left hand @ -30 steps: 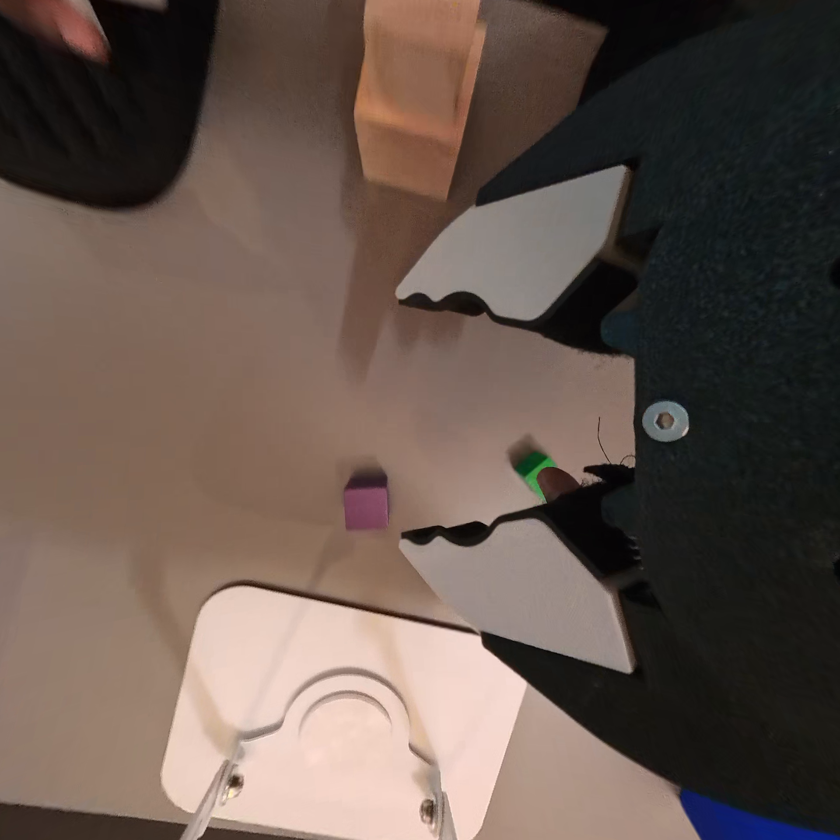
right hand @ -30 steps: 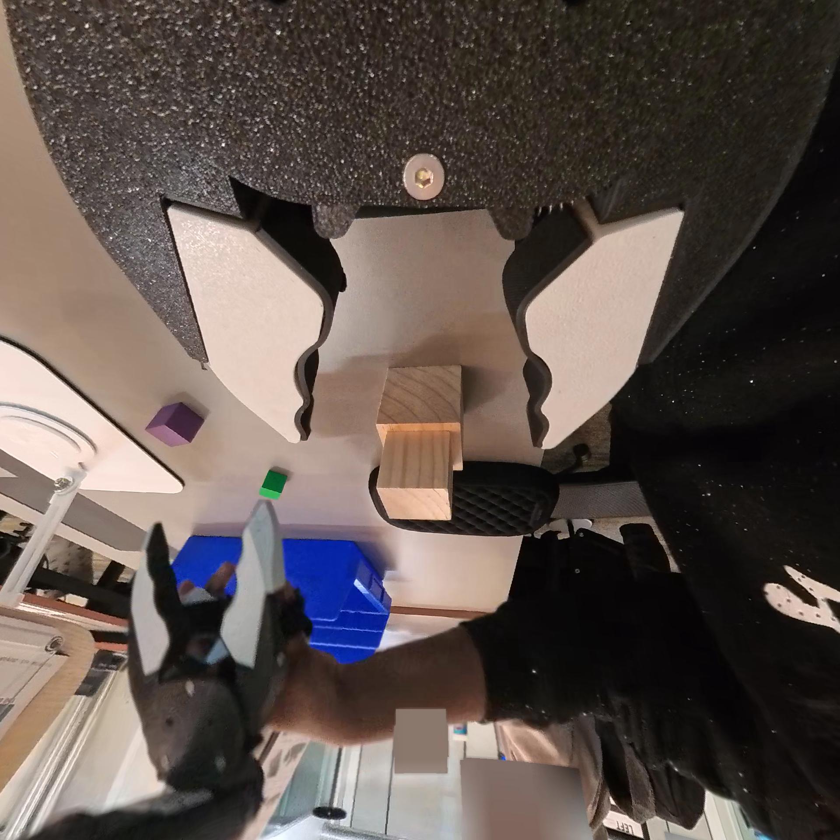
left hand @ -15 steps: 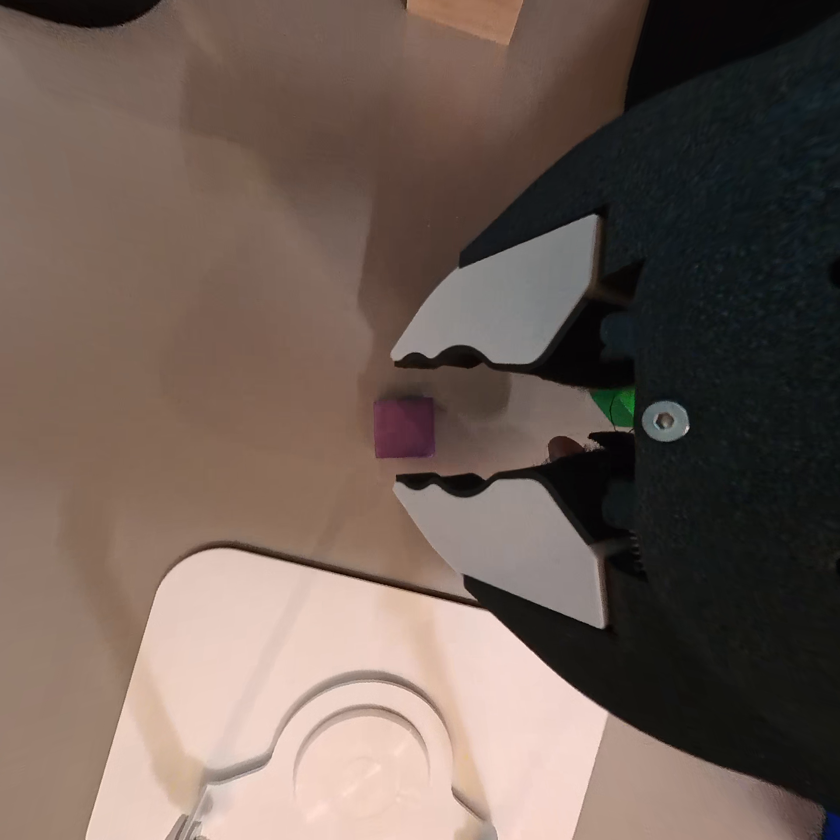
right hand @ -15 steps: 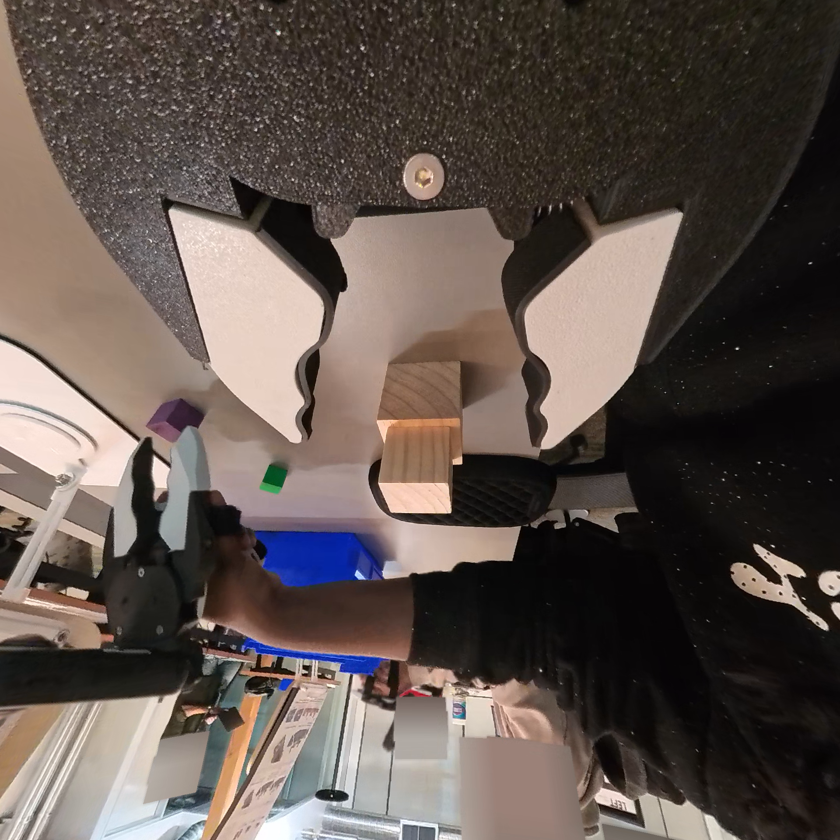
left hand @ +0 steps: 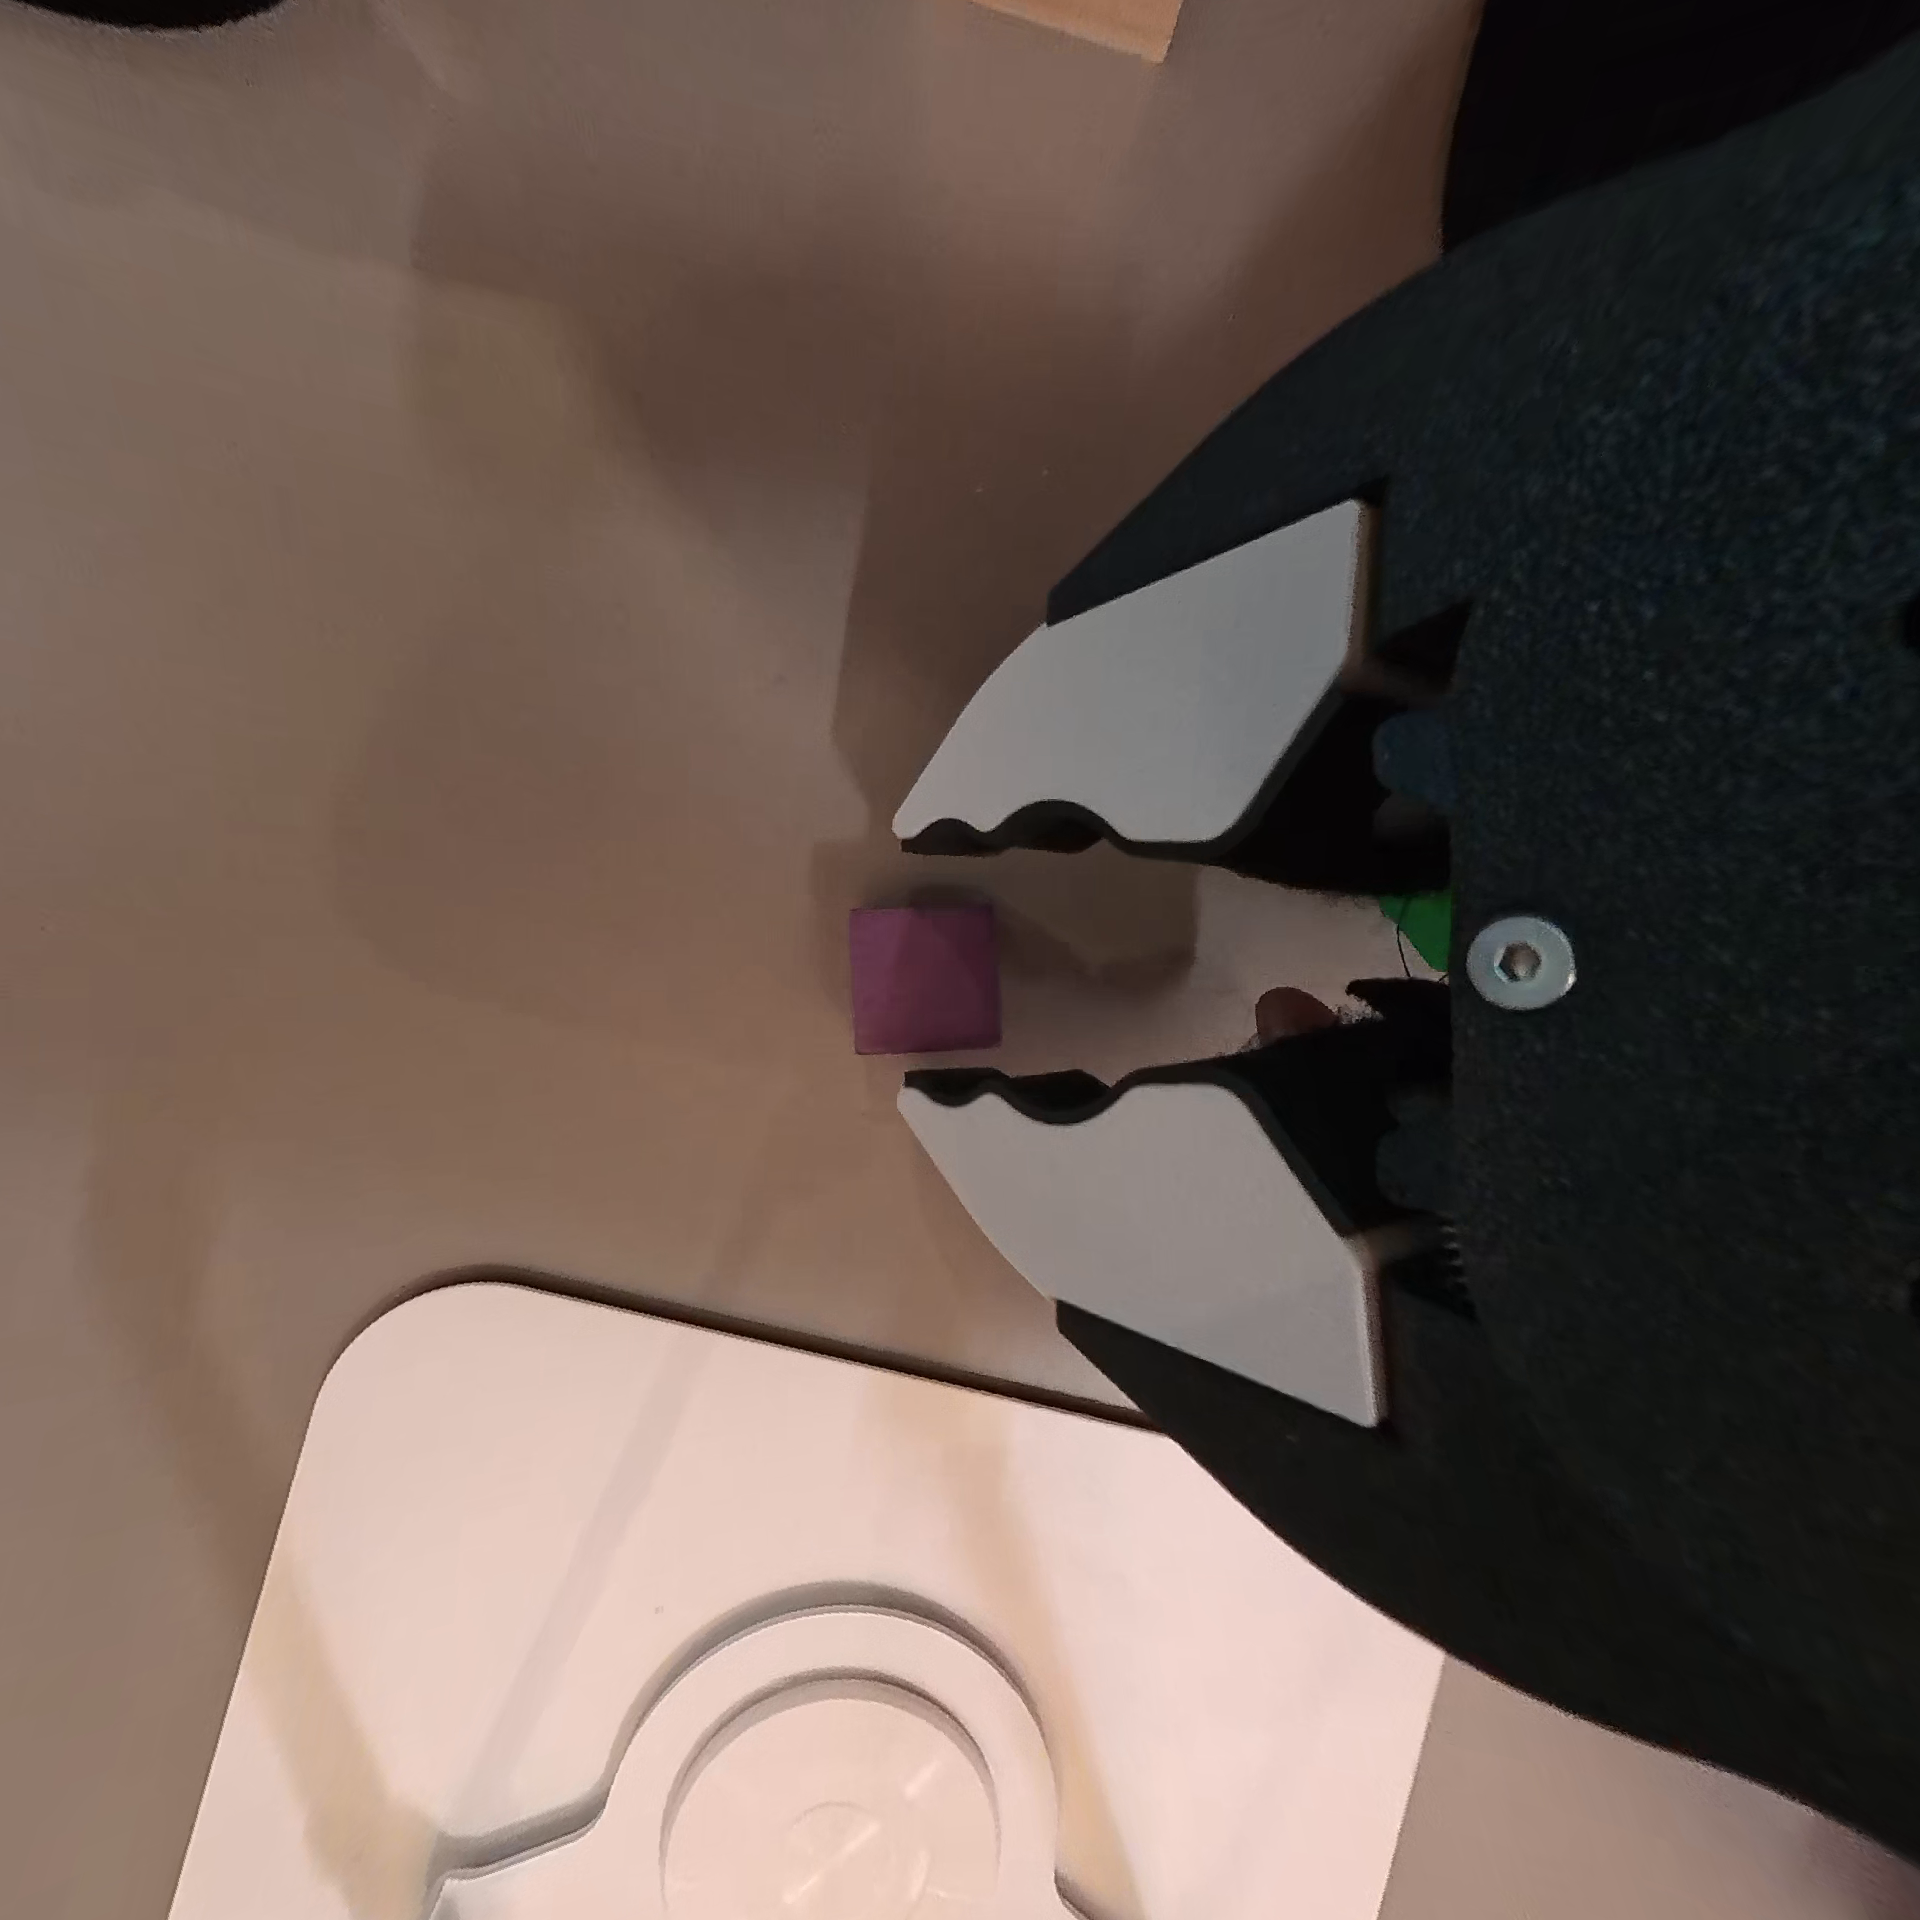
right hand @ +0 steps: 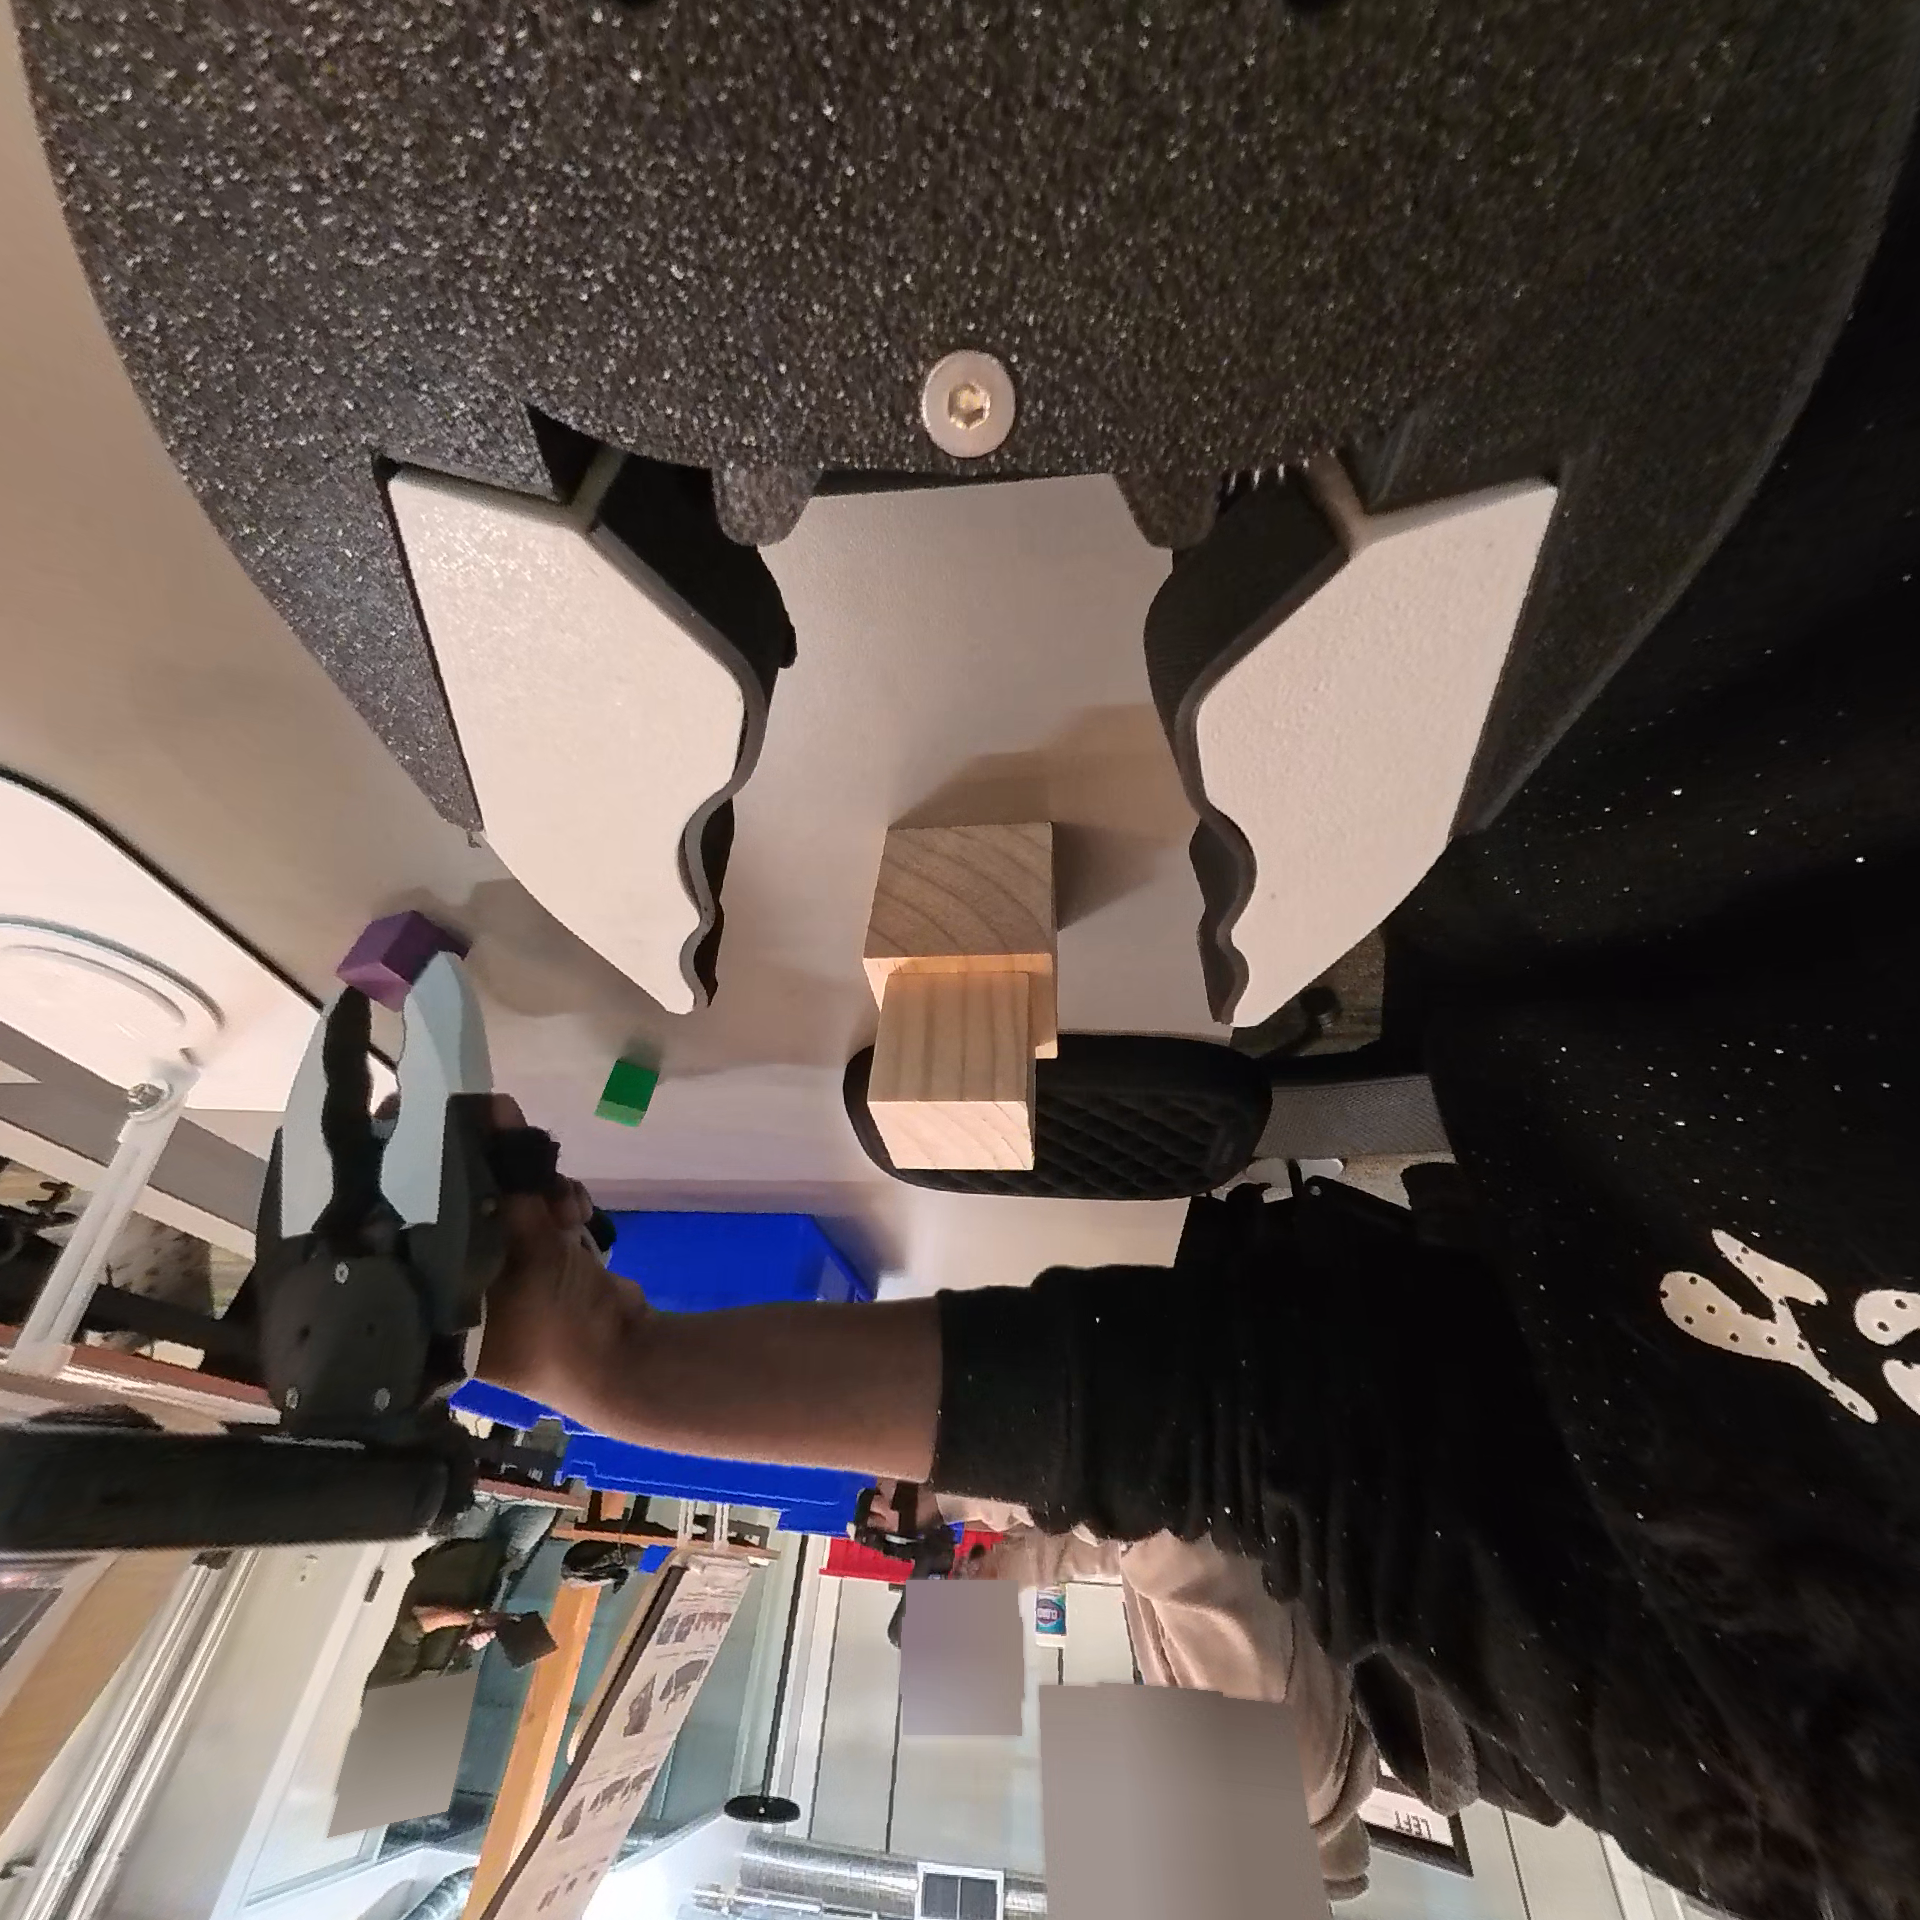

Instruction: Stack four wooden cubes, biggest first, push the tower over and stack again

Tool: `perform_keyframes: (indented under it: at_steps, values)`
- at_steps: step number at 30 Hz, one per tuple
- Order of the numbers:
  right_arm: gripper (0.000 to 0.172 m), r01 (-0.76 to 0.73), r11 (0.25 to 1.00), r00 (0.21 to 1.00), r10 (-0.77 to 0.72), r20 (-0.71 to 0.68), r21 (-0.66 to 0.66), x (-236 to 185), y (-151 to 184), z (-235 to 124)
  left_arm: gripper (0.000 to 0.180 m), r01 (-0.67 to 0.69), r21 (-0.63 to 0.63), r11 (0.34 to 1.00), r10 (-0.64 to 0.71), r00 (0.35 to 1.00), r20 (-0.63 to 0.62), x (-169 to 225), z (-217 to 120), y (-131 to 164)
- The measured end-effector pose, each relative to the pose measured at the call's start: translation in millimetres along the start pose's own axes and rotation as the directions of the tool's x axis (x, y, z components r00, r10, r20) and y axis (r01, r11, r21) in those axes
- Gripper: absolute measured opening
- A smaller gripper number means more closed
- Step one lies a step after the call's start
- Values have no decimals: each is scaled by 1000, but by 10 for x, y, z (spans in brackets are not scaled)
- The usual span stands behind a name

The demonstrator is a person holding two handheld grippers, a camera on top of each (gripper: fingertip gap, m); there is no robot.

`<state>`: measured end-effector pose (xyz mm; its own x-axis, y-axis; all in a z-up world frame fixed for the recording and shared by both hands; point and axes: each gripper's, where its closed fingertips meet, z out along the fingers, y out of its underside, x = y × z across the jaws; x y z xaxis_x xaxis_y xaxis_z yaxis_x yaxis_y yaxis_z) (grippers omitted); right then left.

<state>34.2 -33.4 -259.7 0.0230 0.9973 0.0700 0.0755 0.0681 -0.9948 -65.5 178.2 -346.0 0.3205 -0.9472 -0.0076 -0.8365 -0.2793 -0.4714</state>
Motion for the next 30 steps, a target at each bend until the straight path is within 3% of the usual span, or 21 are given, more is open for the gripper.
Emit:
perform_keyframes:
  at_steps: [6,11,21,30]
  values:
    - [87,-5,1000,1000,5,0,2,6,-2,-1,26,25,2,1000,-25,1000,4,-16,-7,7]
    - [87,-14,1000,1000,14,-1,10,15,-10,-9,26,33,50,998,-33,999,7,123,-299,-120]
    - [86,-2,1000,1000,2,-6,-10,10,12,9,26,-77,101,992,89,989,-119,1196,-1016,-426]
    - [85,9,1000,1000,-10,-10,-21,2,24,18,26,-174,29,984,176,973,-147,1868,-1115,-385]
